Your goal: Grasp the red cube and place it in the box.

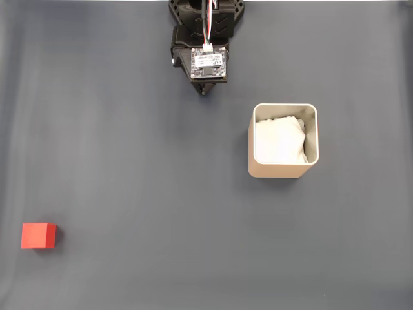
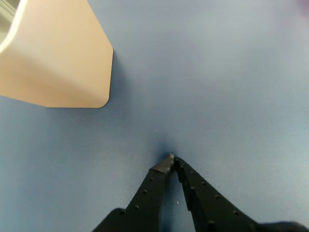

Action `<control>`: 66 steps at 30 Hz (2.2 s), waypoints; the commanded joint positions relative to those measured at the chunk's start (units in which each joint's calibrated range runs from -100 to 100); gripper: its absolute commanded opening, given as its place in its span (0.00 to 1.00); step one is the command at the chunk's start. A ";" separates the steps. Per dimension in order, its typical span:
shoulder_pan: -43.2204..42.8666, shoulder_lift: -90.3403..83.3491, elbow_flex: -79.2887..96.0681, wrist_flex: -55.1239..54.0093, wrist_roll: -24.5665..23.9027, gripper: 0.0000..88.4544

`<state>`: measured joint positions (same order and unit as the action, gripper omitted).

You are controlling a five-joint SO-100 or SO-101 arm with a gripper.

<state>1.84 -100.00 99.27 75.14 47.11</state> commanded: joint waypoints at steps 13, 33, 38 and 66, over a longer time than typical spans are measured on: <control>-0.03 0.00 0.64 0.81 0.10 0.00; -0.03 0.00 0.64 0.81 0.00 0.00; -0.03 0.00 0.64 0.81 0.00 0.00; 0.32 0.43 -4.83 -30.29 -0.93 0.00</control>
<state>1.84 -99.73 97.18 49.55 46.37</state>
